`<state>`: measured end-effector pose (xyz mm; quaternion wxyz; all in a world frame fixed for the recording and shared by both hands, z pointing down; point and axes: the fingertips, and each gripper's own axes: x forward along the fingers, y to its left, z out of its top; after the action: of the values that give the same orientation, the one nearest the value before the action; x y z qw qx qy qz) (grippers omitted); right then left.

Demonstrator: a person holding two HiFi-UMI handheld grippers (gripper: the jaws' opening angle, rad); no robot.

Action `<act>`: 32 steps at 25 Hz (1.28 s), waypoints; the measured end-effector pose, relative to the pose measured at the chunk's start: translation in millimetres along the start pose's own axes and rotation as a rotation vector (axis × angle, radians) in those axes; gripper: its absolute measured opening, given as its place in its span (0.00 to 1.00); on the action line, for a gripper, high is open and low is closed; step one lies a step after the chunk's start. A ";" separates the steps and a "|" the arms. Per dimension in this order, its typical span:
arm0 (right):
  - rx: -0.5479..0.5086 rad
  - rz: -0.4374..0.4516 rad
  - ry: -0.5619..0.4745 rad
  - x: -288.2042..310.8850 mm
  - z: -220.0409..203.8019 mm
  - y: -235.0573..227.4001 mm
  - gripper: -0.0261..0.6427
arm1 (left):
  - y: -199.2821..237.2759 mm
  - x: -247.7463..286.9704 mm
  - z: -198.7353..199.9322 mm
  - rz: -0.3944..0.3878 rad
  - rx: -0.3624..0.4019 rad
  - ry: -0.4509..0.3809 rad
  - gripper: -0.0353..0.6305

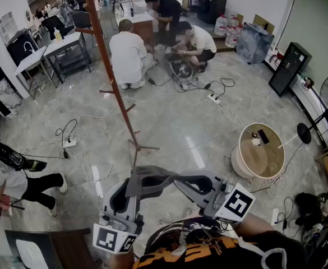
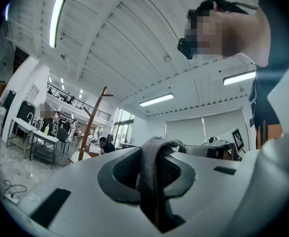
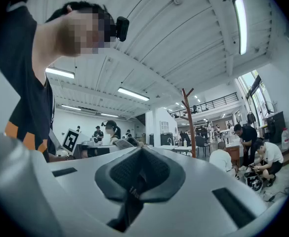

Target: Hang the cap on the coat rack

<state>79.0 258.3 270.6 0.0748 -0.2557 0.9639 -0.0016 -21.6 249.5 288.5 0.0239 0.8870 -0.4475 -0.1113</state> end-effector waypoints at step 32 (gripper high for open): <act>-0.069 0.068 0.033 -54.2 -32.5 -66.5 0.49 | -36.4 66.4 -25.7 0.102 0.043 0.037 0.16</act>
<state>153.6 226.1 313.2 0.0498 -0.2251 0.9726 0.0300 50.8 216.8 296.6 0.0189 0.8654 -0.4937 -0.0837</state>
